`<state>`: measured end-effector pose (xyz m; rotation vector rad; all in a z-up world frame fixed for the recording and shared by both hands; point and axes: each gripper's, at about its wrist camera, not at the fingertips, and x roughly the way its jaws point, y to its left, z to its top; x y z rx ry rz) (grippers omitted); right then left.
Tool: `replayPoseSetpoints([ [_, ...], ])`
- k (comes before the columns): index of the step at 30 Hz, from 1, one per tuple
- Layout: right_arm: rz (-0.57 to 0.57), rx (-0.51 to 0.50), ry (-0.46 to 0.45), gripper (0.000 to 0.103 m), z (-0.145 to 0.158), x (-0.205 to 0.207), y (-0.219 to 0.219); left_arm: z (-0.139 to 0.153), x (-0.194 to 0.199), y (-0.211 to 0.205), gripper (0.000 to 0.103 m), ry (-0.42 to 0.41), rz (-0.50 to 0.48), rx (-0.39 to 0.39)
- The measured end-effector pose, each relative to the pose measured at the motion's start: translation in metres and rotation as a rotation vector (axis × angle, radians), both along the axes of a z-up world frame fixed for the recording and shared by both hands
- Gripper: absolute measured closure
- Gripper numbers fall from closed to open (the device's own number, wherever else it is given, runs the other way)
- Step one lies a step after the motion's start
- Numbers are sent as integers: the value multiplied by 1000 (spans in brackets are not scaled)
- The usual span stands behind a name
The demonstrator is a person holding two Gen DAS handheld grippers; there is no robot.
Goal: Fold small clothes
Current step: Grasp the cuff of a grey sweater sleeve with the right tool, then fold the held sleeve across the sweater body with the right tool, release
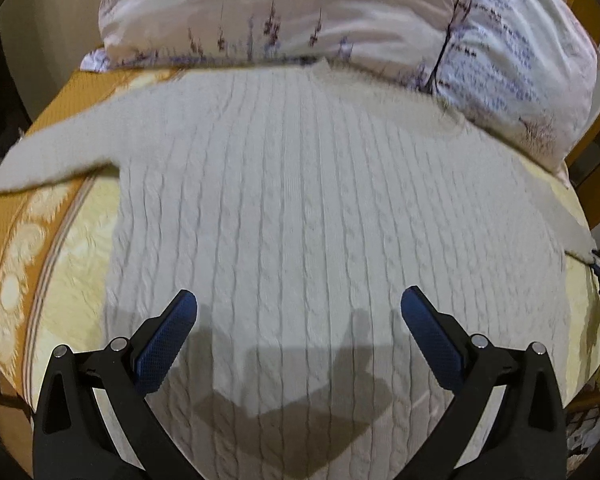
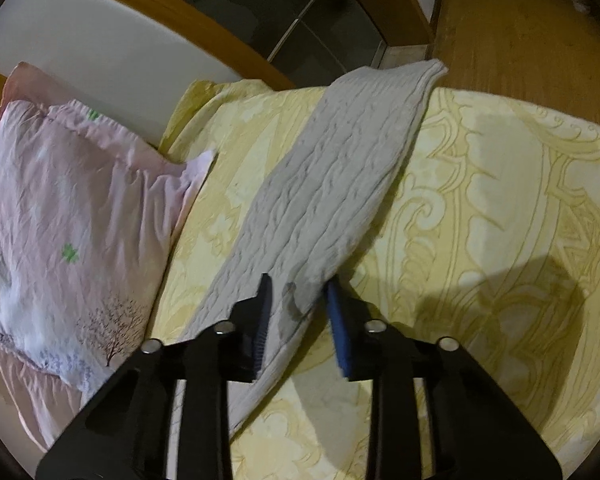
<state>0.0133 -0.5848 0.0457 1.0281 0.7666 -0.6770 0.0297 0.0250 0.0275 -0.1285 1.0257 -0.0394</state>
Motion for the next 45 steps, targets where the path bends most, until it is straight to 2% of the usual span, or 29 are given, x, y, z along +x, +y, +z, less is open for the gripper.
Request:
replayPoseSetpoints([
  [1, 2, -8, 10, 91, 0, 0, 0, 2, 3, 2, 1, -6, 2, -3],
  [5, 46, -83, 41, 95, 10, 10, 8, 7, 12, 12, 1, -20, 21, -44],
  [11, 187, -228, -37, 96, 55, 35, 45, 12, 19, 26, 1, -41, 24, -103],
  [15, 354, -289, -135, 96, 89, 63, 101, 13, 24, 32, 1, -46, 22, -132],
  [19, 526, -262, -225, 96, 103, 84, 170, 16, 27, 36, 1, -59, 17, -171],
  [21, 642, -219, -249, 96, 98, 94, 219, 18, 29, 36, 1, -63, 11, -187],
  [24, 783, -147, -226, 96, 72, 96, 281, 18, 32, 36, 1, -60, 7, -210],
  [28, 916, -81, -65, 95, 12, 98, 346, 15, 35, 34, 1, -43, 3, -253],
  [31, 938, -50, 2, 90, -8, 90, 360, 14, 35, 35, 1, -34, -9, -271],
  [33, 920, -22, -4, 86, -8, 86, 357, 15, 34, 37, 1, -33, -16, -281],
  [35, 880, -19, -22, 71, -3, 79, 347, 15, 34, 40, 1, -33, -17, -292],
  [36, 845, -24, -30, 69, 0, 78, 340, 15, 34, 42, 1, -32, -16, -302],
  [43, 598, 19, -20, 68, -3, 90, 284, 16, 38, 55, 1, -28, -4, -352],
  [45, 544, 16, -11, 77, -9, 94, 276, 16, 37, 60, 1, -30, 0, -363],
])
